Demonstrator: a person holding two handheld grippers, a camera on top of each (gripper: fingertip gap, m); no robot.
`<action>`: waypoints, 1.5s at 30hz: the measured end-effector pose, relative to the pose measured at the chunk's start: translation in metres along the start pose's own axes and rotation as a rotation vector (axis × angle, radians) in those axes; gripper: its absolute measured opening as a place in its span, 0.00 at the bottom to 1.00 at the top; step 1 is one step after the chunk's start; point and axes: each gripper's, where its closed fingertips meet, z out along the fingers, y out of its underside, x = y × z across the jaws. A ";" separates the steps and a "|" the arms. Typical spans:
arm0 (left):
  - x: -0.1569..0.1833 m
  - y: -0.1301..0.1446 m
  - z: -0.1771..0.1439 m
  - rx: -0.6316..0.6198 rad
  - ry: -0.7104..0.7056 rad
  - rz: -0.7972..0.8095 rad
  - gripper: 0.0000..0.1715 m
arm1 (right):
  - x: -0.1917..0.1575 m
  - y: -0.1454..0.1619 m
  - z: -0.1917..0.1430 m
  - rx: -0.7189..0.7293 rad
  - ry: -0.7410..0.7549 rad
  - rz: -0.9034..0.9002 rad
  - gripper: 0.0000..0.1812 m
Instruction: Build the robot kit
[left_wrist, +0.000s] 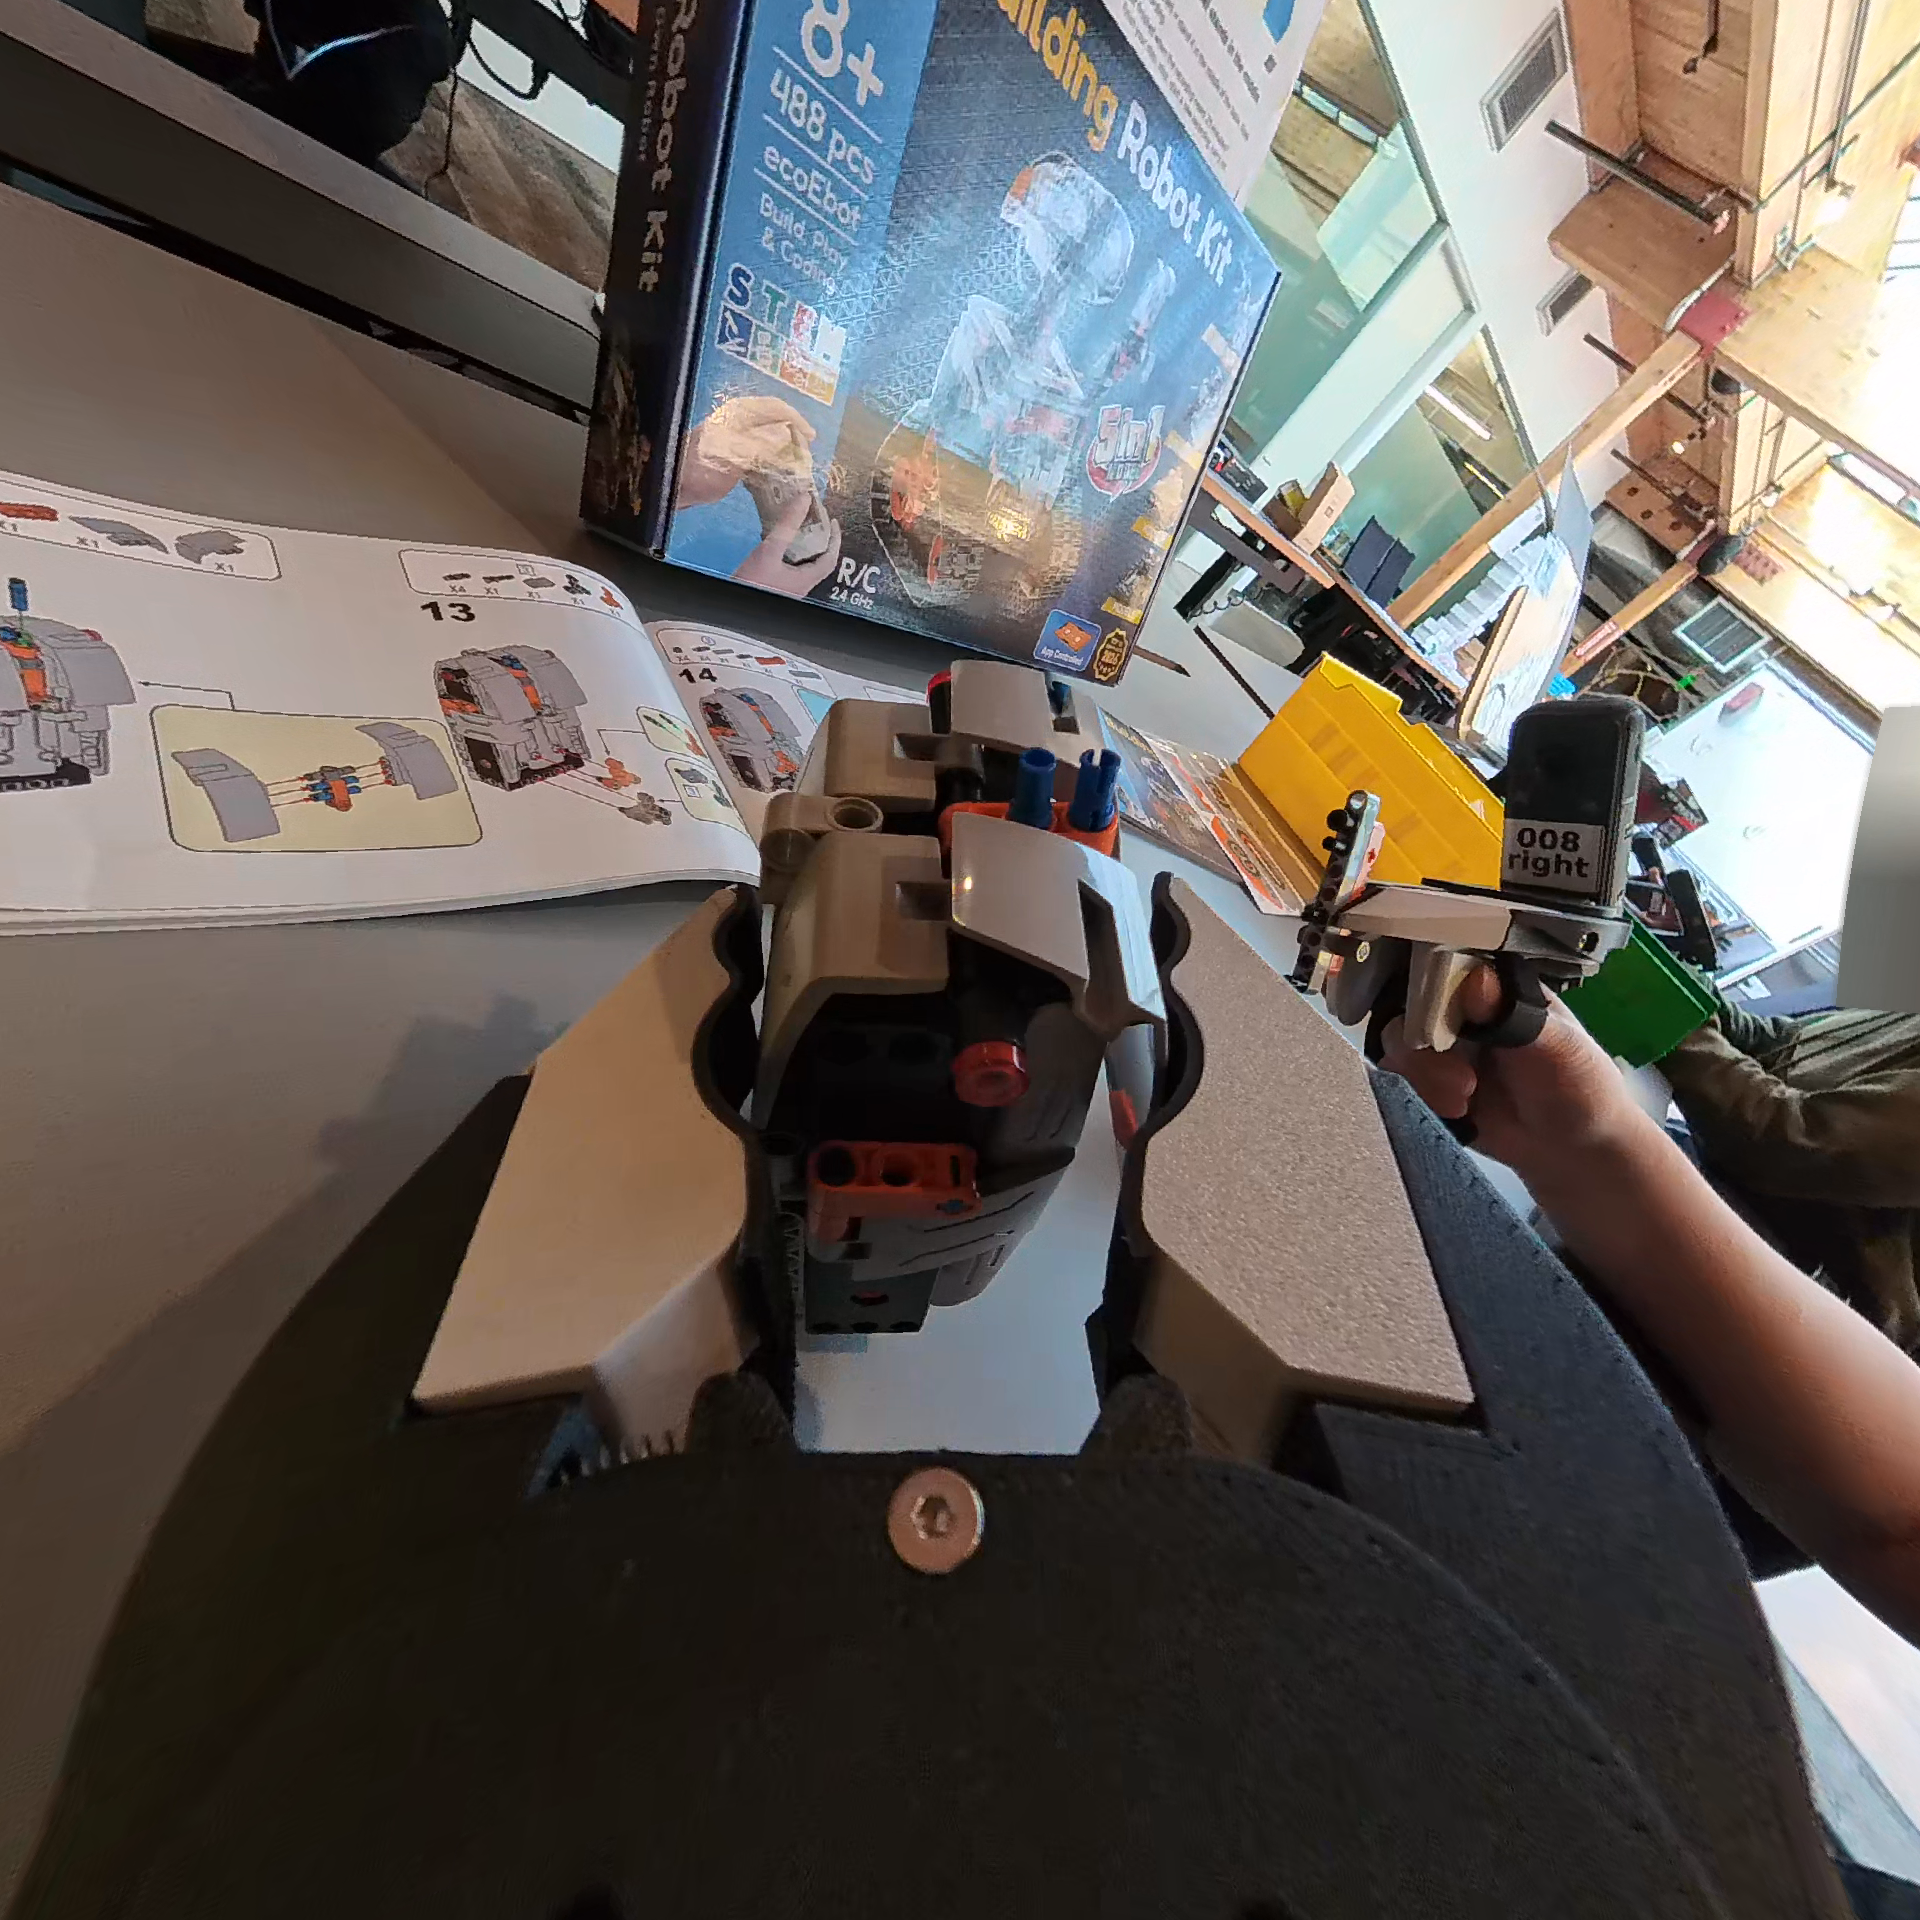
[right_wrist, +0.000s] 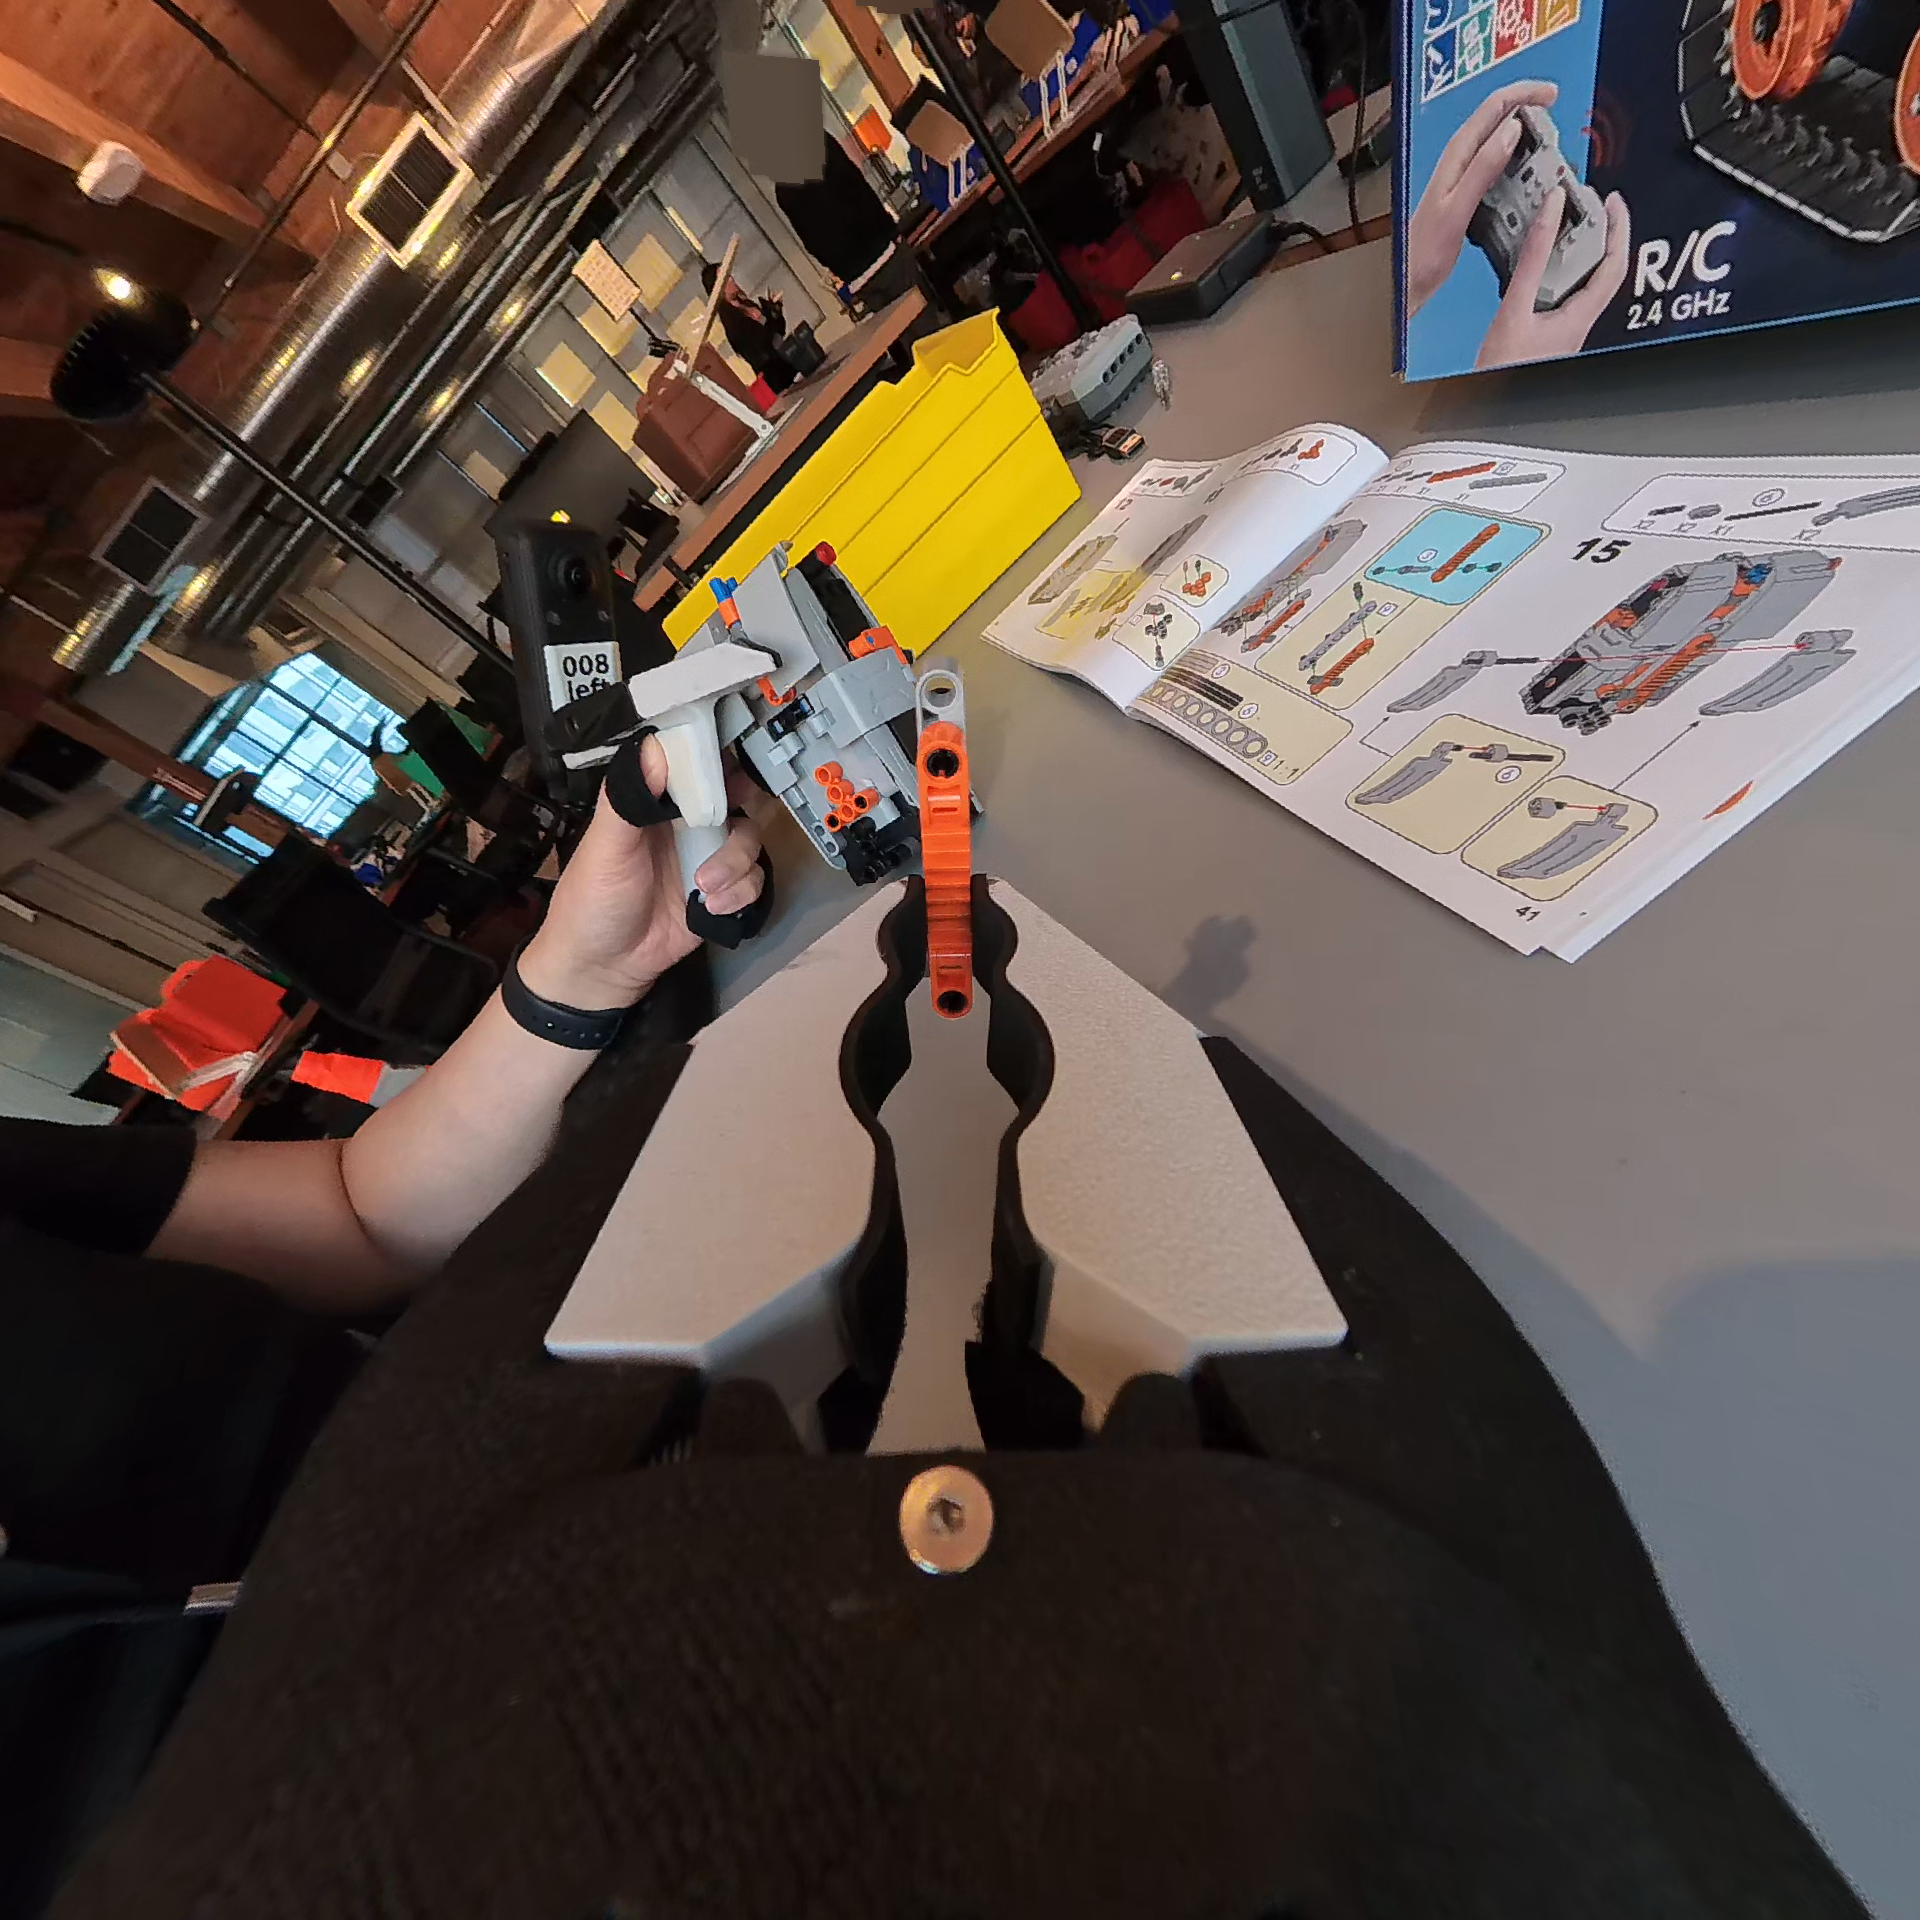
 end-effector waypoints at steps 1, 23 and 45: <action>0.000 0.000 0.000 0.001 0.001 -0.003 0.43 | 0.000 0.000 0.000 0.000 -0.003 0.007 0.04; -0.002 -0.001 -0.001 0.011 0.009 -0.037 0.43 | -0.002 0.001 0.000 0.010 -0.063 0.088 0.04; -0.004 -0.002 -0.002 0.013 0.018 -0.064 0.43 | 0.000 0.004 0.002 -0.002 -0.057 0.090 0.04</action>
